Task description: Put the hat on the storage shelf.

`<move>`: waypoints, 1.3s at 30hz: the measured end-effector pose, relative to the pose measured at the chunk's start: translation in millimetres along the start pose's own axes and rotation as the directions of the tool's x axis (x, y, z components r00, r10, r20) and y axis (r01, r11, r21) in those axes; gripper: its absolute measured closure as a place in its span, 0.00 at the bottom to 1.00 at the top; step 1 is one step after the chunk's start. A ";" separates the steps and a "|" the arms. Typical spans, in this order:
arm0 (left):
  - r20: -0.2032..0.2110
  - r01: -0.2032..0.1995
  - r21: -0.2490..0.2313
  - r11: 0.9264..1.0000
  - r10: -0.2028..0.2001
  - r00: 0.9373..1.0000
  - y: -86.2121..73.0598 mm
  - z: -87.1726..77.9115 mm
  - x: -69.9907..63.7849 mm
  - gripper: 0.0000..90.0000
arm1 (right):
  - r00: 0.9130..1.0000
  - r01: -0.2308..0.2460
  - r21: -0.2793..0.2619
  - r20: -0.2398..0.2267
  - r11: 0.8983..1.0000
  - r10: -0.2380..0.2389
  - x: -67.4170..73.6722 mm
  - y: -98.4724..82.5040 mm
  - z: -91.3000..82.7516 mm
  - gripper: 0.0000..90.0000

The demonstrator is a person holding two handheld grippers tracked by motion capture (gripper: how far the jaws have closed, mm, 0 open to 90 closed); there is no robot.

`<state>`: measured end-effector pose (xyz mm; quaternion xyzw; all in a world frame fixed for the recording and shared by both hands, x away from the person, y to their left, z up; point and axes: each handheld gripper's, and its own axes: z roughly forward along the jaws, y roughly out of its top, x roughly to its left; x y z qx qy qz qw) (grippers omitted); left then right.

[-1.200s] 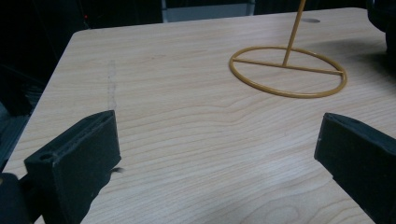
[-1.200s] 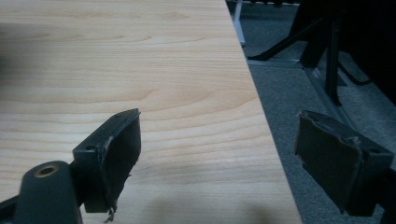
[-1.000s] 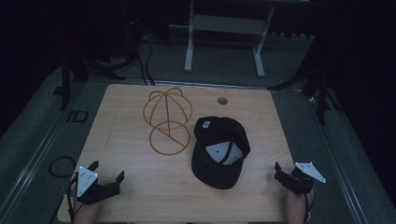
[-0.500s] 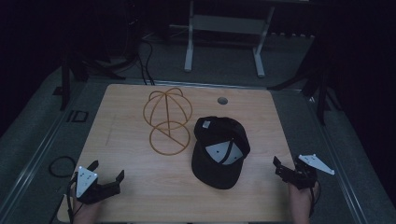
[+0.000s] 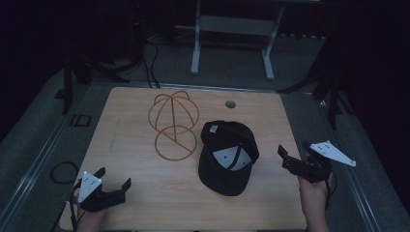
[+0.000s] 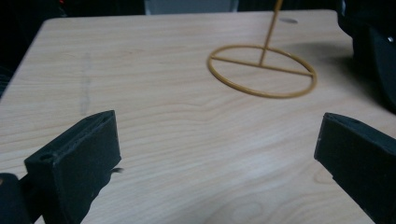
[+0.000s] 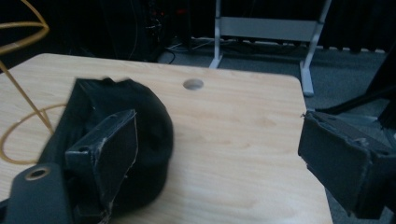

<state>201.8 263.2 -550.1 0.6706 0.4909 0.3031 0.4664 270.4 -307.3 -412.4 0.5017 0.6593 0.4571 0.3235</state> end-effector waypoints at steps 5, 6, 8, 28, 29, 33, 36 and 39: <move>0.014 -0.027 0.010 1.000 0.027 1.000 0.8 1.7 -5.8 0.01 | 0.996 0.052 -0.018 -0.070 0.999 -0.053 25.3 24.8 0.1 0.12; 0.019 -0.037 0.012 0.999 0.037 0.999 0.8 1.9 -6.6 0.01 | 0.995 0.060 -0.016 -0.077 0.998 -0.061 28.3 27.3 1.4 0.12; 0.014 -0.047 0.007 0.999 0.047 0.999 1.1 1.8 -8.4 0.01 | 0.992 0.068 0.005 -0.103 0.998 -0.067 35.8 33.8 7.0 0.14; 0.057 -0.067 0.027 0.997 0.065 0.996 0.2 3.7 -10.7 0.01 | 0.986 0.132 0.286 -0.139 0.949 -0.095 63.0 1.8 105.9 0.33; 0.058 -0.066 0.027 0.997 0.065 0.996 0.3 3.5 -10.5 0.01 | 0.987 0.129 0.298 -0.133 0.946 -0.093 61.8 -1.9 108.6 0.37; 0.063 -0.059 0.031 0.998 0.057 0.996 0.0 4.0 -10.4 0.01 | 0.991 0.121 0.319 -0.099 0.940 -0.094 58.6 -11.9 115.8 0.62; 0.067 -0.059 0.033 0.998 0.057 0.996 -0.2 4.3 -10.4 0.01 | 0.991 0.128 0.329 -0.081 0.936 -0.107 56.8 -16.6 119.7 0.86; 0.070 -0.061 0.032 0.998 0.059 0.996 -0.3 4.3 -10.8 0.04 | 0.992 0.123 0.316 -0.058 0.941 -0.110 56.7 -18.5 119.0 0.98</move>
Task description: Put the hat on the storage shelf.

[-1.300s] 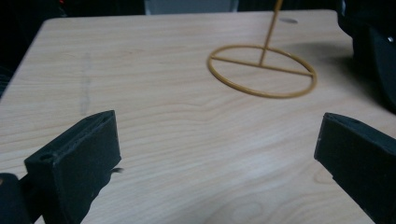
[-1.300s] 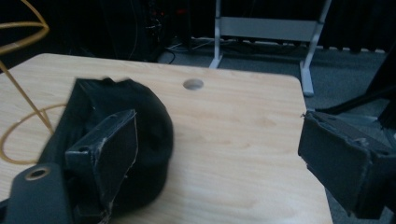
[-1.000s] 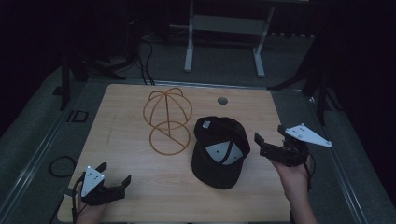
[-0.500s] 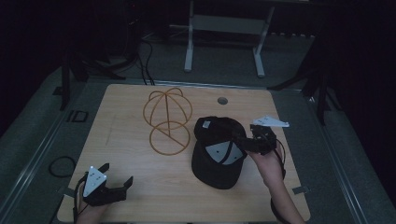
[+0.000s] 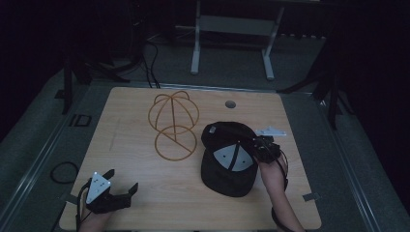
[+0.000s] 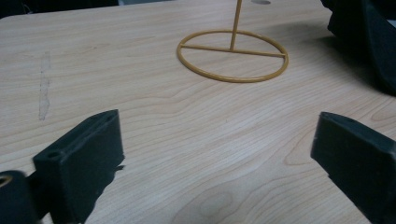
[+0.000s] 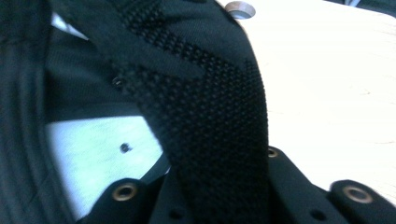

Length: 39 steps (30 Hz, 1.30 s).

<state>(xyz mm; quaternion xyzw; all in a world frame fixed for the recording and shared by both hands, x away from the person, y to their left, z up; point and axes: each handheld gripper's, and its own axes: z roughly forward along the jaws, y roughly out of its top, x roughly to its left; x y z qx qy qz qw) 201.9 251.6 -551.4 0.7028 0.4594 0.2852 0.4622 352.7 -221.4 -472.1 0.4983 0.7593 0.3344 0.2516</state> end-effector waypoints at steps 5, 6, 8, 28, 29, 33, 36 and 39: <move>0.008 -0.005 0.000 1.000 0.005 1.000 0.1 0.1 -0.5 0.04 | 1.000 -0.011 -0.032 -0.010 0.999 0.011 2.7 3.0 -4.5 0.99; 0.007 -0.005 0.002 1.000 0.005 1.000 0.1 0.3 -0.9 0.04 | 1.000 -0.016 -0.043 -0.014 0.999 0.015 3.1 4.7 -6.9 0.99; 0.009 -0.005 0.005 1.000 0.005 1.000 -0.1 0.8 -1.5 0.04 | 1.000 -0.020 -0.065 -0.021 0.998 0.019 3.9 9.0 -12.2 0.99; 0.079 -0.019 0.002 1.000 0.018 0.997 3.7 6.1 -19.9 0.04 | 0.995 0.050 -0.220 -0.076 0.974 -0.068 24.2 43.8 -63.3 0.99; 0.087 -0.025 0.001 1.000 0.024 0.996 4.9 6.5 -22.6 0.04 | 0.995 0.052 -0.226 -0.077 0.973 -0.071 25.2 45.0 -65.4 0.99; 0.124 -0.042 -0.013 0.999 0.043 0.991 11.6 7.6 -35.1 0.04 | 0.994 0.068 -0.238 -0.071 0.969 -0.087 28.3 48.6 -71.4 0.99; 0.169 -0.048 -0.022 0.999 0.051 0.984 19.2 9.1 -47.4 0.04 | 0.993 0.074 -0.243 -0.071 0.967 -0.093 30.2 50.2 -74.7 0.99; 0.206 -0.050 -0.034 0.998 0.056 0.977 28.1 12.3 -58.3 0.04 | 0.992 0.082 -0.251 -0.071 0.965 -0.103 32.6 52.0 -78.5 0.99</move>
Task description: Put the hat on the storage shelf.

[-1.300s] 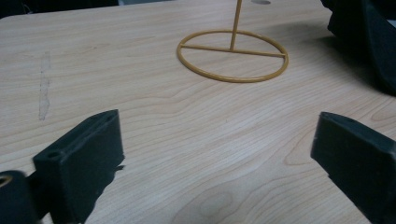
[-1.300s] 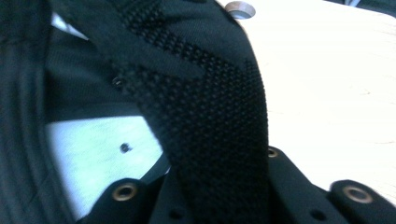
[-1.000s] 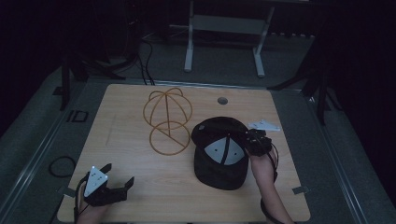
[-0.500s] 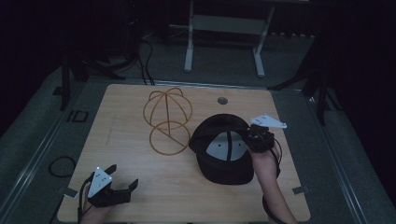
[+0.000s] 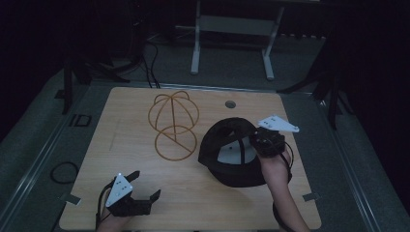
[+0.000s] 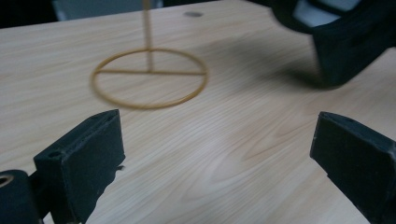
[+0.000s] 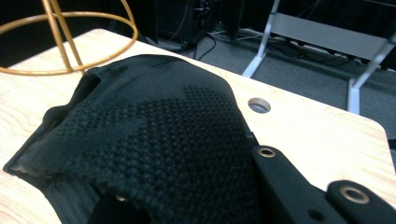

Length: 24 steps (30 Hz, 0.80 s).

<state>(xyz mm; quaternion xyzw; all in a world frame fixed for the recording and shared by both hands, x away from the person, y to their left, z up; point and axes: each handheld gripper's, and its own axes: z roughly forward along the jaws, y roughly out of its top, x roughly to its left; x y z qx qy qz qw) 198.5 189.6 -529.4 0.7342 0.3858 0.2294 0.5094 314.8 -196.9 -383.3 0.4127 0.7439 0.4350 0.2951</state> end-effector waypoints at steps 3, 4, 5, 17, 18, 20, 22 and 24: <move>0.030 0.010 -0.012 1.000 -0.010 1.000 9.3 6.2 -6.0 0.05 | 1.000 0.008 -0.009 -0.007 1.000 -0.008 2.0 2.4 -2.8 0.99; 0.034 0.008 -0.017 1.000 -0.007 0.999 12.3 8.4 -7.9 0.05 | 1.000 0.011 -0.012 -0.008 1.000 -0.011 3.0 3.4 -3.9 0.99; 0.034 0.003 -0.019 1.000 -0.002 0.999 15.3 10.8 -9.6 0.05 | 1.000 0.013 -0.015 -0.009 1.000 -0.014 4.1 4.0 -4.7 0.99; 0.099 -0.026 0.006 1.000 0.025 0.995 39.2 38.4 -25.7 0.07 | 0.999 0.035 -0.027 -0.039 0.999 -0.036 13.6 1.6 -11.6 0.99; 0.109 -0.026 0.006 1.000 0.026 0.994 41.5 40.6 -27.1 0.07 | 0.999 0.038 -0.026 -0.038 0.999 -0.039 14.7 0.9 -11.6 0.99; 0.121 -0.035 0.006 0.999 0.034 0.992 46.2 45.0 -30.9 0.07 | 0.998 0.035 -0.025 -0.049 0.999 -0.037 16.2 -0.5 -11.4 0.99; 0.140 -0.048 0.005 0.999 0.047 0.989 50.5 48.9 -34.8 0.07 | 0.998 0.037 -0.024 -0.053 0.999 -0.038 17.2 -0.8 -11.1 0.99; 0.159 -0.048 -0.001 0.999 0.048 0.986 56.6 53.5 -38.5 0.07 | 0.998 0.038 -0.025 -0.058 0.999 -0.039 18.5 -0.7 -10.9 0.99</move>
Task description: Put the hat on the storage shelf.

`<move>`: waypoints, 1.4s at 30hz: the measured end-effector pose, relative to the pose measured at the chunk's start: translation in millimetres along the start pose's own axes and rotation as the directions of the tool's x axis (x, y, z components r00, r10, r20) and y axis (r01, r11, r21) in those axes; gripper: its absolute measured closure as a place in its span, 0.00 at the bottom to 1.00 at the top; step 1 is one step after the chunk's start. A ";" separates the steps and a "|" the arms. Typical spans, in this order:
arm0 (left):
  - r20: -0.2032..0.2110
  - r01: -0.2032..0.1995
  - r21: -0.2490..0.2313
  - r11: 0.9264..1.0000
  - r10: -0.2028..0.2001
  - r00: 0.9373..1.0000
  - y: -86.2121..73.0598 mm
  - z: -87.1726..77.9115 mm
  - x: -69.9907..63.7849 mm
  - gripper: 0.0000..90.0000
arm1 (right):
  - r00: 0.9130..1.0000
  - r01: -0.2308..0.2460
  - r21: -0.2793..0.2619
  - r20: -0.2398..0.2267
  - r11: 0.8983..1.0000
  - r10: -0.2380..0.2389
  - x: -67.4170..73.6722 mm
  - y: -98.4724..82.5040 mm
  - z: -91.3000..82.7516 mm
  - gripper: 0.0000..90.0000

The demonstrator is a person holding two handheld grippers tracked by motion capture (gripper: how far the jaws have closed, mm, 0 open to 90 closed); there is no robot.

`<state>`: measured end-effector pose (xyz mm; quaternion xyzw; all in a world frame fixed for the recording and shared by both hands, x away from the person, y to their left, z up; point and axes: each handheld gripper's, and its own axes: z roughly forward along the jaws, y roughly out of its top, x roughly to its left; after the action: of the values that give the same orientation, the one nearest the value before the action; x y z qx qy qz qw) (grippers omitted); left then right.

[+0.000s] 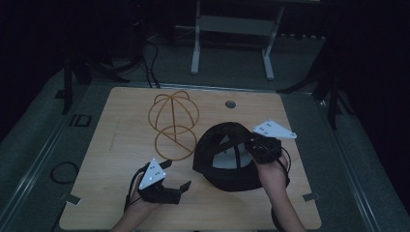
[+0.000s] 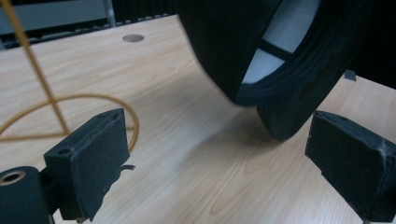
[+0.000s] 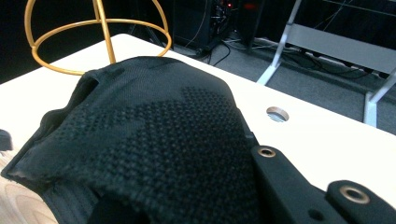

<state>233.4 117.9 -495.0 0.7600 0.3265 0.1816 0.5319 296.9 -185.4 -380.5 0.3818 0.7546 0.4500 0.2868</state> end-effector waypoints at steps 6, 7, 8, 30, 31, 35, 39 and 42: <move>0.018 -0.011 -0.023 1.000 0.011 1.000 17.7 10.5 -5.5 0.07 | 1.000 0.004 -0.013 -0.023 1.000 -0.004 4.7 0.5 -1.6 0.99; 0.020 -0.015 -0.020 1.000 0.016 1.000 20.1 12.2 -6.1 0.08 | 1.000 0.006 -0.014 -0.025 1.000 -0.007 6.1 0.5 -2.0 0.99; 0.022 -0.017 -0.019 1.000 0.018 1.000 22.3 13.8 -6.5 0.08 | 1.000 0.007 -0.013 -0.030 1.000 -0.008 7.2 0.5 -2.2 0.99; -0.009 0.053 -0.067 0.996 -0.054 0.998 39.7 22.9 0.1 0.48 | 0.989 0.034 -0.052 -0.142 0.998 -0.041 26.5 -3.5 -11.5 0.99; 0.003 0.064 -0.079 0.995 -0.064 0.998 40.6 21.6 1.1 0.56 | 0.988 0.039 -0.052 -0.148 0.998 -0.046 26.4 -4.2 -11.6 0.99; -0.035 0.054 -0.106 0.993 -0.058 0.998 45.3 17.3 0.7 0.75 | 0.987 0.039 -0.043 -0.157 0.998 -0.045 26.7 -7.8 -12.3 0.99; -0.067 0.043 -0.117 0.992 -0.051 0.996 49.4 14.9 -0.1 0.95 | 0.986 0.040 -0.035 -0.160 0.999 -0.045 27.2 -12.8 -14.2 0.99; -0.075 0.035 -0.108 0.994 -0.043 0.996 53.2 14.4 -1.4 0.97 | 0.987 0.037 -0.033 -0.155 0.999 -0.042 27.1 -16.1 -15.2 0.99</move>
<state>257.5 95.3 -450.9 0.7165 0.3514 0.2177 0.5619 265.2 -174.7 -390.8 0.3258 0.7753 0.4841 0.2415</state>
